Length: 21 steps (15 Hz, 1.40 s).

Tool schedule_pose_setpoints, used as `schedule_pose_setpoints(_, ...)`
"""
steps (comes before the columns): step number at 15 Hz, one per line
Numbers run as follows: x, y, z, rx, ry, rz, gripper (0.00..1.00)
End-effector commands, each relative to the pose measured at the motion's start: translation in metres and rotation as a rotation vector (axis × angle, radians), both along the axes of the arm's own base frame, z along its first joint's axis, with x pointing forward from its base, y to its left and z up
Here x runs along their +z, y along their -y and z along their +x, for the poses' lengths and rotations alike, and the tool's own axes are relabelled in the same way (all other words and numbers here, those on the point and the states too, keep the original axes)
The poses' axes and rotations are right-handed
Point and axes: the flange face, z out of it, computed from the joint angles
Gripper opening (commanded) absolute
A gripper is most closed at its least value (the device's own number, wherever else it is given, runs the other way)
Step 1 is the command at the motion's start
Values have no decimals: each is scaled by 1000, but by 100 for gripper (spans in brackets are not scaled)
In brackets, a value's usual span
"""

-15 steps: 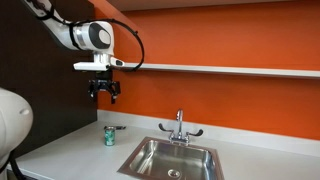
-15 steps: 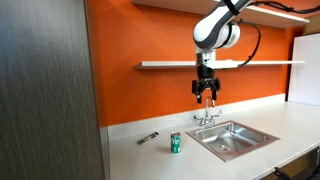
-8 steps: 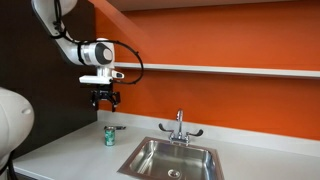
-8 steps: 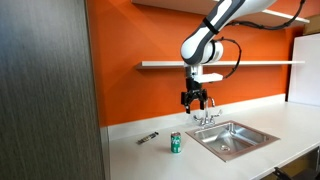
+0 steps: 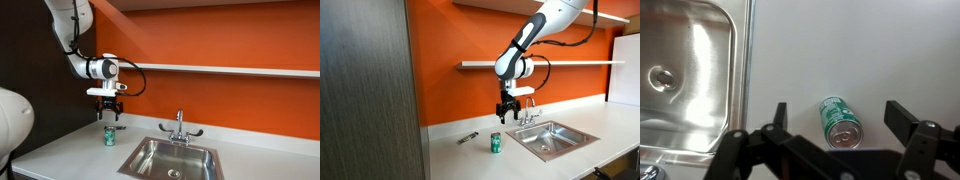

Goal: Place the soda can inside the sink

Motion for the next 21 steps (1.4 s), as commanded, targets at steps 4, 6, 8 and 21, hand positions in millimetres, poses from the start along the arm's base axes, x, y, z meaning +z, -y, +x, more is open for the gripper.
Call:
schedule_pose_setpoints(4, -36, -10, 31, 62, -6, 10, 100)
schedule_pose_setpoints(6, -44, -16, 35, 76, -17, 17, 100)
schedule_pose_setpoints(8, -51, -24, 37, 95, -24, 18, 100)
schedule_pose_setpoints(21, -83, -40, 50, 143, -53, 19, 100)
